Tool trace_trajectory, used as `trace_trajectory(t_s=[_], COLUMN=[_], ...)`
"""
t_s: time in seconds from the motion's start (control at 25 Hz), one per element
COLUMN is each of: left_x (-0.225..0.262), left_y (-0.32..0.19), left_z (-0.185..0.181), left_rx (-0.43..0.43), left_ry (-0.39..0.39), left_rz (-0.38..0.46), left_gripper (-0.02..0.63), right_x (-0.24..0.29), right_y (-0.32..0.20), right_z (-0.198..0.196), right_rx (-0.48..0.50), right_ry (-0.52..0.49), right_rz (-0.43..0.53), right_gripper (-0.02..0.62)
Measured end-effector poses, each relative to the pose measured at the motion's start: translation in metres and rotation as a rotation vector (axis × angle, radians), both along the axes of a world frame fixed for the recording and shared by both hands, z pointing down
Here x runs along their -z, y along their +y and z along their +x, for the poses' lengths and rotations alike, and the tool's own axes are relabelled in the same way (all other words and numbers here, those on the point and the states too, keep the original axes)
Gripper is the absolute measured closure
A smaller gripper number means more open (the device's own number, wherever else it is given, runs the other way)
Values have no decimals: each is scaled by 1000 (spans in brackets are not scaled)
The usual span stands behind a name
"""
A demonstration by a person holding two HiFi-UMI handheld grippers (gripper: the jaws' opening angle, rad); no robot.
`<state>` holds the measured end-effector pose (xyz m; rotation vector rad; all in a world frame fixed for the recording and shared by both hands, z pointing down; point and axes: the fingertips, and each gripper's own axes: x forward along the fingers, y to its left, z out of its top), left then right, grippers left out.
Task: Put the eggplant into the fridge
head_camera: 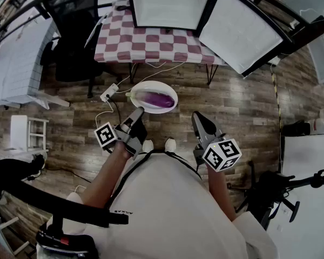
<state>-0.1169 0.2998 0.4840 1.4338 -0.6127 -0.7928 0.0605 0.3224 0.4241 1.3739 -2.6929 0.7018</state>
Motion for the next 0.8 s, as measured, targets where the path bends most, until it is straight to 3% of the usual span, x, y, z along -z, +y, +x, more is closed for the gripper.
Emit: trace_trajectory(t_s=[0.8], left_x=[-1], left_y=[-1], left_z=[-14], left_rx=[-64], left_ry=[6], left_rz=[9], left_gripper=[578], right_x=[-3], right_y=[1], right_z=[-22], right_rx=[-10], right_ry=[-9], right_rz=[-1], right_gripper=[589])
